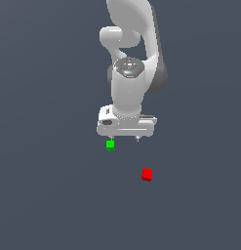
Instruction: Stack the red cube on top of the green cube.
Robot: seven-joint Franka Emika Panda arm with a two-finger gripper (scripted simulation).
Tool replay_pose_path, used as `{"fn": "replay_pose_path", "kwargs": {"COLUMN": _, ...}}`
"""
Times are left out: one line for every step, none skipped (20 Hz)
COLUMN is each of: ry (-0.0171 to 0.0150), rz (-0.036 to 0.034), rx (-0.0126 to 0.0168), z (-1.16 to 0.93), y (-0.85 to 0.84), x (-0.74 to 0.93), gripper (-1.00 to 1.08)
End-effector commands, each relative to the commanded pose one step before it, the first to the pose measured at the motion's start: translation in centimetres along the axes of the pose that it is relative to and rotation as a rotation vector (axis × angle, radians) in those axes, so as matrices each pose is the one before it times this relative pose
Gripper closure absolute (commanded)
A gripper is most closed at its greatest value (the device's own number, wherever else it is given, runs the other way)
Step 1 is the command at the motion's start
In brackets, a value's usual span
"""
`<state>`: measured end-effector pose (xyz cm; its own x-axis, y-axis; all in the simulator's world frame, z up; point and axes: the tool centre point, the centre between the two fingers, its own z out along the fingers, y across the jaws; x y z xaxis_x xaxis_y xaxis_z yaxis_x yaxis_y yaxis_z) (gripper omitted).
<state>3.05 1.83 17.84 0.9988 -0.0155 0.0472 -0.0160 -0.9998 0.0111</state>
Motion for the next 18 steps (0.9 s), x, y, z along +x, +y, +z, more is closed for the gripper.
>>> {"fn": "replay_pose_path", "kwargs": {"ry": -0.00441, "rz": 0.01638, "rx": 0.00040, "z": 0.930, "y": -0.975, "x": 0.553, "gripper": -0.92}}
{"fn": "replay_pose_path", "kwargs": {"ry": -0.00178, "rz": 0.00797, "rx": 0.00016, "z": 0.418, "y": -0.435, "x": 0.273, "gripper": -0.92}}
{"fn": "replay_pose_path", "kwargs": {"ry": -0.00188, "rz": 0.00839, "rx": 0.00017, "z": 0.439, "y": -0.455, "x": 0.288, "gripper": -0.92}}
{"fn": "replay_pose_path", "kwargs": {"ry": -0.00195, "rz": 0.00873, "rx": 0.00018, "z": 0.458, "y": -0.475, "x": 0.301, "gripper": -0.92}}
{"fn": "replay_pose_path", "kwargs": {"ry": -0.00203, "rz": 0.00906, "rx": 0.00019, "z": 0.474, "y": -0.490, "x": 0.314, "gripper": -0.92}}
{"fn": "replay_pose_path", "kwargs": {"ry": -0.00208, "rz": 0.00931, "rx": 0.00020, "z": 0.487, "y": -0.506, "x": 0.324, "gripper": -0.92}}
{"fn": "replay_pose_path", "kwargs": {"ry": -0.00214, "rz": 0.00955, "rx": 0.00021, "z": 0.499, "y": -0.517, "x": 0.334, "gripper": -0.92}}
{"fn": "replay_pose_path", "kwargs": {"ry": -0.00219, "rz": 0.00976, "rx": 0.00022, "z": 0.508, "y": -0.525, "x": 0.343, "gripper": -0.92}}
{"fn": "replay_pose_path", "kwargs": {"ry": -0.00222, "rz": 0.00990, "rx": 0.00024, "z": 0.515, "y": -0.534, "x": 0.350, "gripper": -0.92}}
{"fn": "replay_pose_path", "kwargs": {"ry": -0.00224, "rz": 0.01001, "rx": 0.00025, "z": 0.520, "y": -0.539, "x": 0.356, "gripper": -0.92}}
{"fn": "replay_pose_path", "kwargs": {"ry": -0.00219, "rz": 0.00978, "rx": 0.00026, "z": 0.507, "y": -0.525, "x": 0.350, "gripper": -0.92}}
{"fn": "replay_pose_path", "kwargs": {"ry": -0.00211, "rz": 0.00941, "rx": 0.00026, "z": 0.485, "y": -0.502, "x": 0.339, "gripper": -0.92}}
{"fn": "replay_pose_path", "kwargs": {"ry": -0.00203, "rz": 0.00904, "rx": 0.00026, "z": 0.465, "y": -0.482, "x": 0.328, "gripper": -0.92}}
{"fn": "replay_pose_path", "kwargs": {"ry": -0.00195, "rz": 0.00868, "rx": 0.00026, "z": 0.445, "y": -0.463, "x": 0.317, "gripper": -0.92}}
{"fn": "replay_pose_path", "kwargs": {"ry": -0.00188, "rz": 0.00836, "rx": 0.00026, "z": 0.427, "y": -0.443, "x": 0.308, "gripper": -0.92}}
{"fn": "replay_pose_path", "kwargs": {"ry": -0.00179, "rz": 0.00797, "rx": 0.00026, "z": 0.406, "y": -0.422, "x": 0.296, "gripper": -0.92}}
{"fn": "replay_pose_path", "kwargs": {"ry": -0.00164, "rz": 0.00733, "rx": 0.00024, "z": 0.372, "y": -0.387, "x": 0.275, "gripper": -0.92}}
{"fn": "replay_pose_path", "kwargs": {"ry": -0.00150, "rz": 0.00667, "rx": 0.00023, "z": 0.338, "y": -0.354, "x": 0.252, "gripper": -0.92}}
